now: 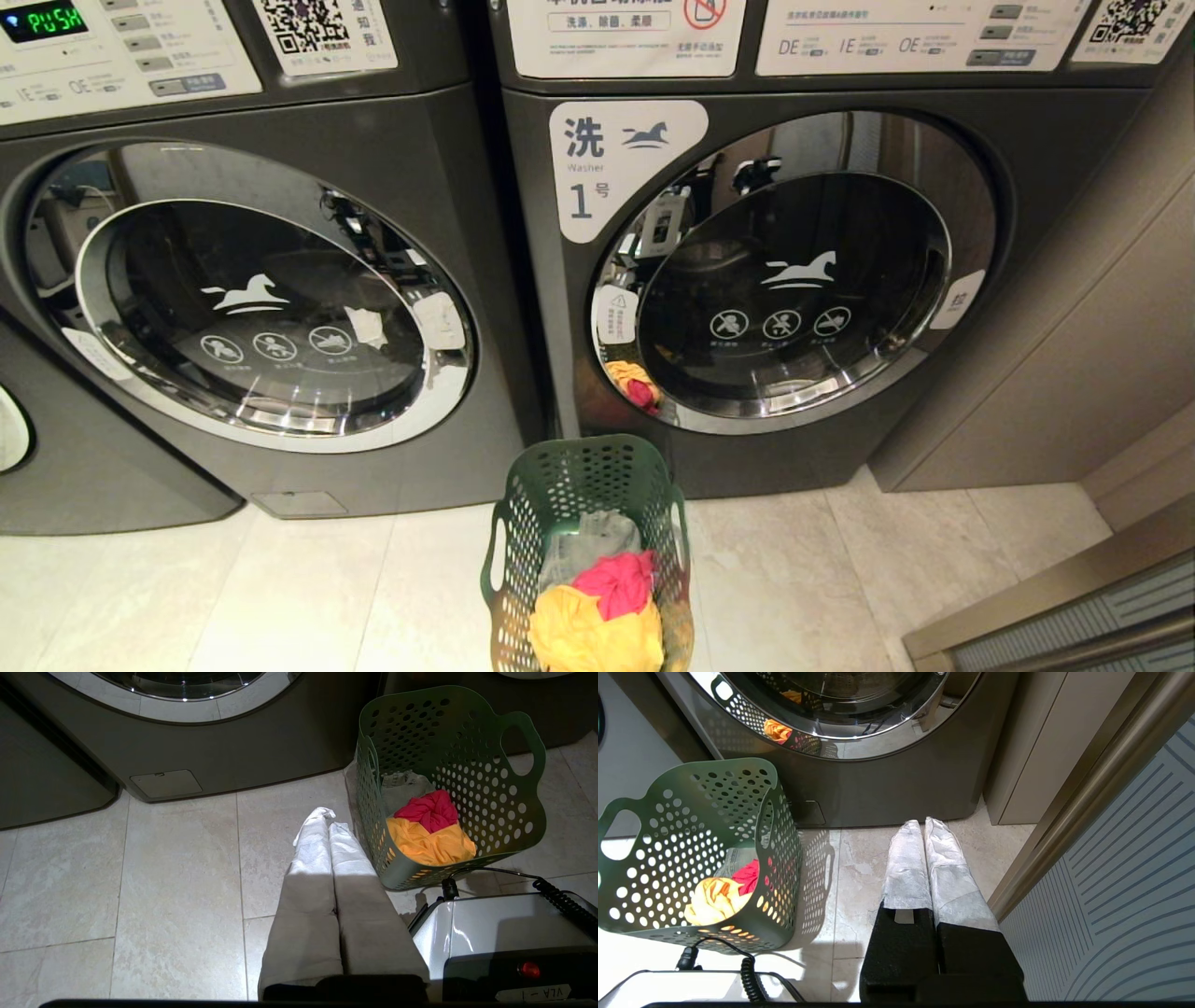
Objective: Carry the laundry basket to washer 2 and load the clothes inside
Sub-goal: Open the lid of the washing machine
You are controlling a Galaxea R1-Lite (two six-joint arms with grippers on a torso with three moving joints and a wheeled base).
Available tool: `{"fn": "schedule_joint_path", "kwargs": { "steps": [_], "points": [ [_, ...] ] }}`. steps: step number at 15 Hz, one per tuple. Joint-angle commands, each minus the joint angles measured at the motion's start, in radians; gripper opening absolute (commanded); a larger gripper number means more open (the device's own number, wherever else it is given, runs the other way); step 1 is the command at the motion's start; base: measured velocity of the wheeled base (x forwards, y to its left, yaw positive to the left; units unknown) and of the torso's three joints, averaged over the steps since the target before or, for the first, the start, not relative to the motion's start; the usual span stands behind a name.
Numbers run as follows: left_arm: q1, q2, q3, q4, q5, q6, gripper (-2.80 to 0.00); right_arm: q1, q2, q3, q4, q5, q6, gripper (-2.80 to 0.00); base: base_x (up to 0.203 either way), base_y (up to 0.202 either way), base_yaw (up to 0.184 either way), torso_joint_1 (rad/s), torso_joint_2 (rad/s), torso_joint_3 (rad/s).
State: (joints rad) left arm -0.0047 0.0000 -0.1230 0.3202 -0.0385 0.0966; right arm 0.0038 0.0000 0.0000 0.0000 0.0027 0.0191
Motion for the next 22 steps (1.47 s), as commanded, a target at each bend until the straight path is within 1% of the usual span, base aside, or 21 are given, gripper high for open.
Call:
{"fn": "schedule_joint_path", "kwargs": {
  "steps": [1, 4, 5, 6, 8, 9, 11, 13, 14, 15, 16, 17, 18, 19, 20, 22],
  "points": [
    [0.0, 0.002, -0.001, 0.0, -0.001, 0.0, -2.8, 0.001, 0.0, 0.0, 0.0, 0.0, -0.001, -2.8, 0.0, 0.0, 0.0, 0.0, 0.0, 0.0],
    [0.0, 0.002, 0.0, 0.0, 0.003, -0.003, -2.8, 0.001, 0.0, 0.0, 0.0, 0.0, -0.001, -2.8, 0.0, 0.0, 0.0, 0.0, 0.0, 0.0],
    [0.0, 0.001, -0.011, -0.009, 0.0, -0.003, -2.8, 0.001, 0.0, 0.0, 0.0, 0.0, -0.001, -2.8, 0.0, 0.0, 0.0, 0.0, 0.0, 0.0],
    [0.0, 0.001, -0.049, -0.028, -0.001, -0.003, -2.8, 0.001, 0.001, 0.0, 0.0, 0.0, -0.001, -2.8, 0.0, 0.0, 0.0, 0.0, 0.0, 0.0],
    [0.0, 0.021, -0.197, -0.037, 0.002, -0.003, -2.8, 0.001, 0.0, 0.0, 0.0, 0.0, -0.001, -2.8, 0.0, 0.0, 0.0, 0.0, 0.0, 0.0],
    [0.0, 0.063, -0.28, -0.029, 0.006, -0.004, -2.8, 0.001, 0.0, 0.0, 0.0, 0.0, -0.001, -2.8, 0.0, 0.0, 0.0, 0.0, 0.0, 0.0],
    [0.001, 0.228, -0.415, -0.012, 0.023, -0.005, -2.8, 0.001, 0.0, 0.0, 0.0, 0.0, -0.001, -2.8, 0.0, 0.0, 0.0, 0.0, 0.0, 0.0],
    [0.001, 0.435, -0.543, -0.01, 0.035, -0.017, -2.8, 0.001, 0.0, 0.0, 0.0, 0.0, -0.001, -2.8, 0.0, 0.0, 0.0, 0.0, 0.0, 0.0],
    [0.001, 0.544, -0.592, -0.014, 0.038, -0.046, -2.8, 0.001, 0.0, 0.0, 0.0, 0.0, -0.001, -2.8, 0.0, 0.0, 0.0, 0.0, 0.0, 0.0],
    [0.0, 0.645, -0.624, -0.022, 0.039, -0.09, -2.8, 0.001, 0.0, 0.0, 0.0, 0.0, -0.001, -2.8, 0.0, 0.0, 0.0, 0.0, 0.0, 0.0],
    [0.0, 0.744, -0.642, -0.039, 0.039, -0.159, -2.8, 0.001, 0.0, 0.0, 0.0, 0.0, -0.001, -2.8, 0.0, 0.0, 0.0, 0.0, 0.0, 0.0],
    [0.0, 0.84, -0.644, -0.064, 0.037, -0.256, -2.8, 0.001, 0.001, 0.0, 0.0, 0.0, -0.001, -2.8, 0.0, 0.0, 0.0, 0.0, 0.0, 0.0],
    [0.0, 0.926, -0.631, -0.096, 0.034, -0.355, -2.8, 0.001, 0.0, 0.0, 0.0, 0.0, -0.001, -2.8, 0.0, 0.0, 0.0, 0.0, 0.0, 0.0],
    [-0.002, 1.008, -0.605, -0.138, 0.027, -0.425, -2.8, 0.001, 0.0, 0.0, 0.0, 0.0, -0.001, -2.8, 0.0, 0.0, 0.0, 0.0, 0.0, 0.0],
    [-0.01, 1.088, -0.581, -0.187, 0.011, -0.467, -2.8, 0.001, 0.0, 0.0, 0.0, 0.0, -0.001, -2.8, 0.0, 0.0, 0.0, 0.0, 0.0, 0.0],
    [-0.018, 1.247, -0.582, -0.245, -0.016, -0.51, -2.8, 0.001, 0.001, 0.0, 0.0, 0.0, -0.001, -2.8, 0.0, 0.0, 0.0, 0.0, 0.0, 0.0]
  ]
}}
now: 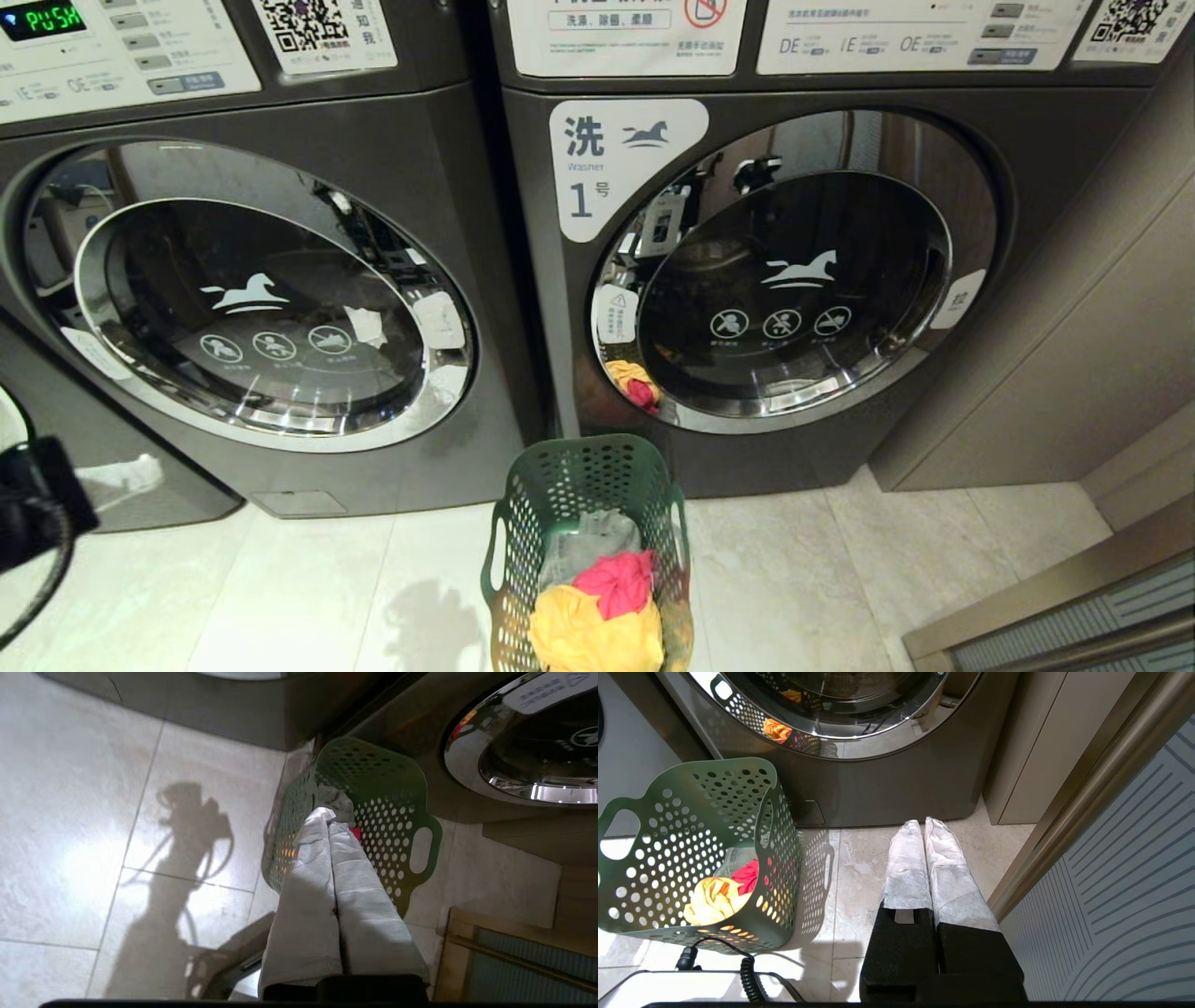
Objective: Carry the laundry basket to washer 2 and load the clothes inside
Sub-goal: Open the lid of the washing machine
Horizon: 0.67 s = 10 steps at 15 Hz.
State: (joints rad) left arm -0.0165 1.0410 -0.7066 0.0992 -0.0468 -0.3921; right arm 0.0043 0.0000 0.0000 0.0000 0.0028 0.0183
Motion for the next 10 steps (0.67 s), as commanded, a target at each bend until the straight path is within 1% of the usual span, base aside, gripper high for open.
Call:
{"fn": "schedule_joint_path", "kwargs": {
  "steps": [1, 3, 4, 5, 6, 7, 8, 9, 10],
  "points": [
    [-0.008, 0.28, -0.026, -0.042, -0.014, -0.032, 0.0, 0.0, 0.0, 0.0, 0.0, 0.0, 0.0, -2.8, 0.0, 0.0, 0.0, 0.0, 0.0, 0.0],
    [-0.004, 0.405, -0.102, -0.077, -0.021, -0.046, 0.0, 0.0, 0.0, 0.0, 0.0, 0.0, 0.0, -2.8, 0.0, 0.0, 0.0, 0.0, 0.0, 0.0],
    [0.003, 0.468, -0.126, -0.126, -0.024, -0.049, 0.0, 0.0, 0.002, 0.0, 0.0, 0.0, 0.0, -2.8, 0.0, 0.0, 0.0, 0.0, 0.0, 0.0],
    [0.026, 0.535, -0.145, -0.204, -0.033, -0.048, 0.0, 0.0, 0.001, 0.0, 0.0, 0.0, 0.0, -2.8, 0.0, 0.0, 0.0, 0.0, 0.0, 0.0],
    [0.057, 0.61, -0.165, -0.295, -0.061, -0.035, 0.0, 0.0, 0.0, 0.0, 0.0, 0.0, 0.0, -2.8, 0.0, 0.0, 0.0, 0.0, 0.0, 0.0],
    [0.096, 0.673, -0.181, -0.392, -0.114, -0.006, 0.0, 0.0, 0.0, 0.0, 0.0, 0.0, 0.0, -2.8, 0.0, 0.0, 0.0, 0.0, 0.0, 0.0],
    [0.14, 0.707, -0.192, -0.465, -0.183, 0.041, 0.0, 0.0, 0.001, 0.0, 0.0, 0.0, 0.0, -2.8, 0.0, 0.0, 0.0, 0.0, 0.0, 0.0],
    [0.179, 0.75, -0.199, -0.51, -0.325, 0.131, 0.0, 0.0, 0.0, 0.0, 0.0, 0.0, 0.0, -2.8, 0.0, 0.0, 0.0, 0.0, 0.0, 0.0],
    [0.211, 0.799, -0.206, -0.58, -0.455, 0.212, 0.0, 0.0, 0.0, 0.0, 0.0, 0.0, 0.0, -2.8, 0.0, 0.0, 0.0, 0.0, 0.0, 0.0]
  ]
}}
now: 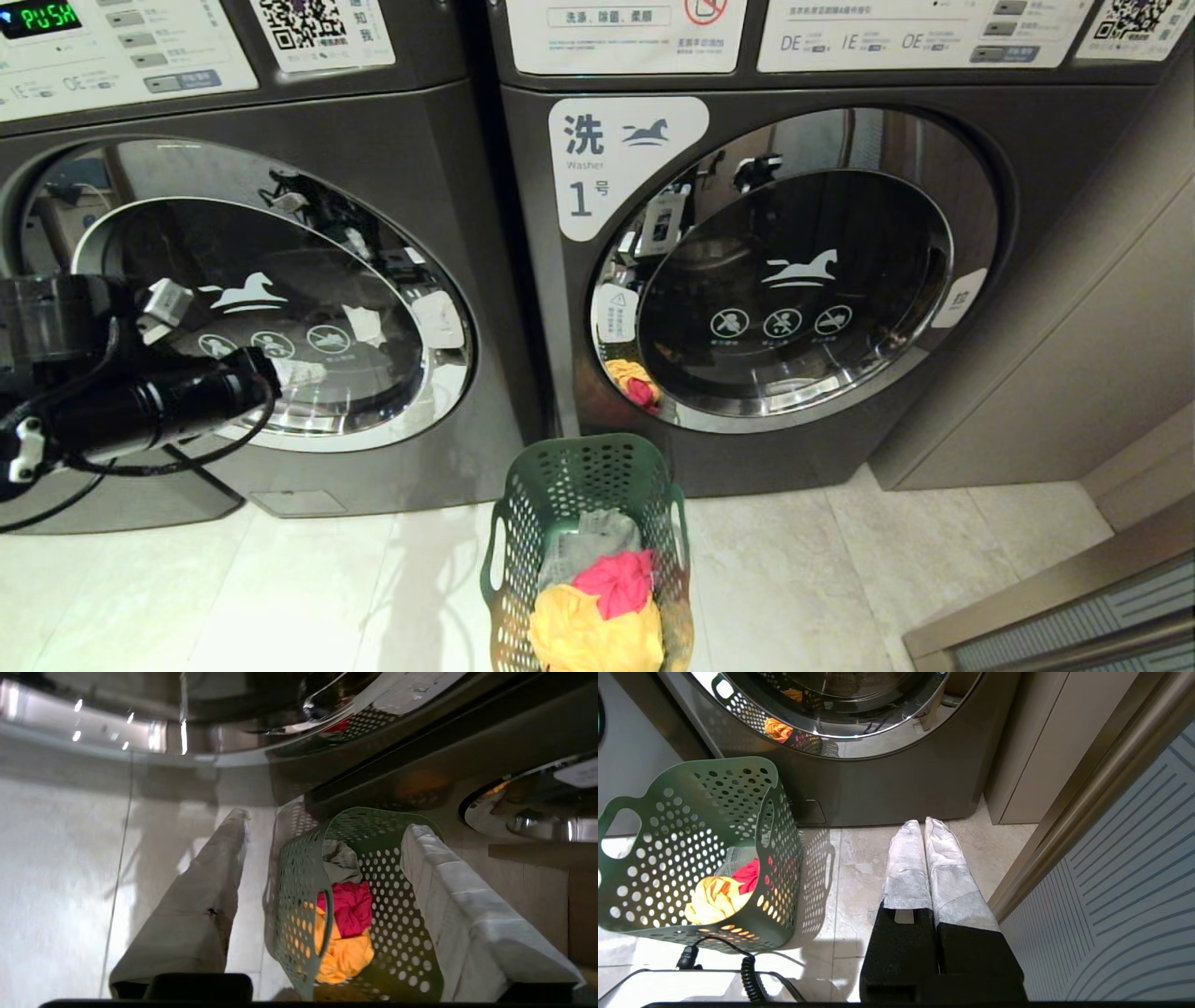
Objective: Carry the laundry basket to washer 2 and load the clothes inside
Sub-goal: Open the lid of the washing machine
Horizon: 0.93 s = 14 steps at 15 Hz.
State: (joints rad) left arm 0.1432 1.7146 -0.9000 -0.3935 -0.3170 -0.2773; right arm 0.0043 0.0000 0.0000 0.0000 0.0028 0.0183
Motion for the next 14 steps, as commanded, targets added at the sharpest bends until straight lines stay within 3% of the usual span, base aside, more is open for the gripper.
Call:
{"fn": "schedule_joint_path", "kwargs": {
  "steps": [1, 3, 5, 8, 14],
  "points": [
    [0.064, 0.168, -0.015, -0.191, -0.271, 0.139, 0.0, 0.0, 0.0, 0.0, 0.0, 0.0, 0.0, -2.8, 0.0, 0.0, 0.0, 0.0, 0.0, 0.0],
    [0.065, 0.252, -0.009, -0.405, -0.37, 0.167, 0.0, 0.0, 0.001, 0.0, 0.0, 0.0, 0.0, -2.8, 0.0, 0.0, 0.0, 0.0, 0.0, 0.0],
    [0.041, 0.339, -0.014, -0.586, -0.413, 0.17, 0.0, 0.0, 0.0, 0.0, 0.0, 0.0, 0.0, -2.8, 0.0, 0.0, 0.0, 0.0, 0.0, 0.0],
    [-0.005, 0.435, -0.054, -0.769, -0.453, 0.17, 0.0, 0.0, 0.0, 0.0, 0.0, 0.0, 0.0, -2.8, 0.0, 0.0, 0.0, 0.0, 0.0, 0.0],
    [-0.04, 0.473, -0.069, -0.897, -0.433, 0.226, 0.0, 0.0, 0.0, 0.0, 0.0, 0.0, 0.0, -2.8, 0.0, 0.0, 0.0, 0.0, 0.0, 0.0]
  ]
}}
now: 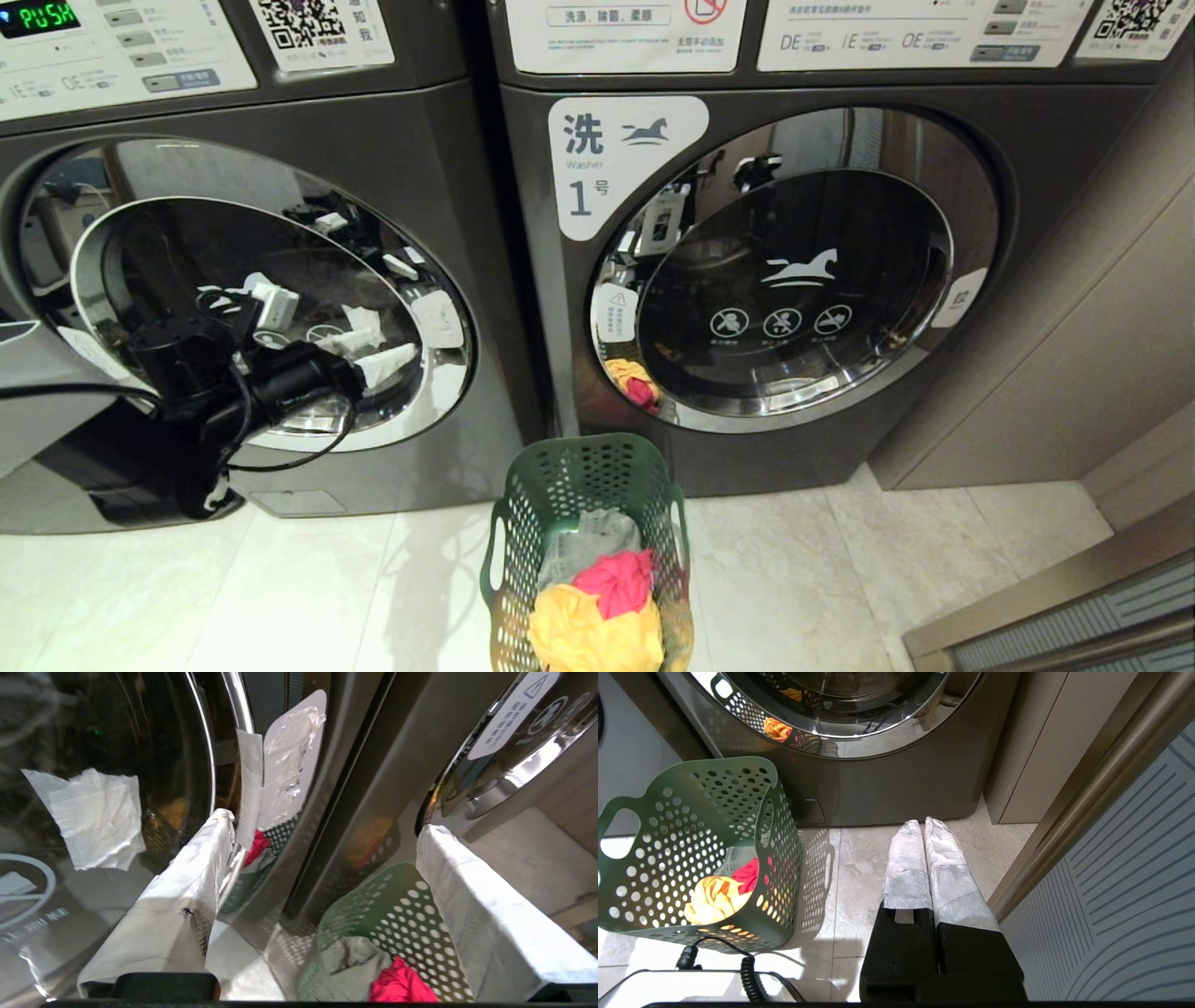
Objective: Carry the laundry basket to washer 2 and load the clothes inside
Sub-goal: Open the lid of the washing machine
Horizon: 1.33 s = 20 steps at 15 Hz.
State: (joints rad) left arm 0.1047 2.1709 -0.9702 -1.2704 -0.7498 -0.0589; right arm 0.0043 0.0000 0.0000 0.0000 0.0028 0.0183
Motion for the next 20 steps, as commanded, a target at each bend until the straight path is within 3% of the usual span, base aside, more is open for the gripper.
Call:
{"fn": "schedule_joint_path", "kwargs": {
  "steps": [1, 5, 9, 12, 20],
  "points": [
    [-0.002, 0.027, 0.001, -0.048, 0.015, 0.019, 0.0, 0.0, 0.0, 0.0, 0.0, 0.0, 0.0, -2.8, 0.0, 0.0, 0.0, 0.0, 0.0, 0.0],
    [-0.037, 0.039, -0.002, -0.069, 0.121, 0.027, 0.0, 0.0, 0.002, 0.0, 0.0, 0.0, 0.0, -2.8, 0.0, 0.0, 0.0, 0.0, 0.0, 0.0],
    [-0.071, 0.061, -0.021, -0.079, 0.135, 0.028, 0.0, 0.0, 0.0, 0.0, 0.0, 0.0, 0.0, -2.8, 0.0, 0.0, 0.0, 0.0, 0.0, 0.0],
    [-0.098, 0.1, -0.078, -0.078, 0.195, 0.039, 0.0, 0.0, 0.0, 0.0, 0.0, 0.0, 0.0, -2.8, 0.0, 0.0, 0.0, 0.0, 0.0, 0.0],
    [-0.132, 0.148, -0.149, -0.077, 0.264, 0.042, 0.0, 0.0, 0.001, 0.0, 0.0, 0.0, 0.0, -2.8, 0.0, 0.0, 0.0, 0.0, 0.0, 0.0]
  ]
}}
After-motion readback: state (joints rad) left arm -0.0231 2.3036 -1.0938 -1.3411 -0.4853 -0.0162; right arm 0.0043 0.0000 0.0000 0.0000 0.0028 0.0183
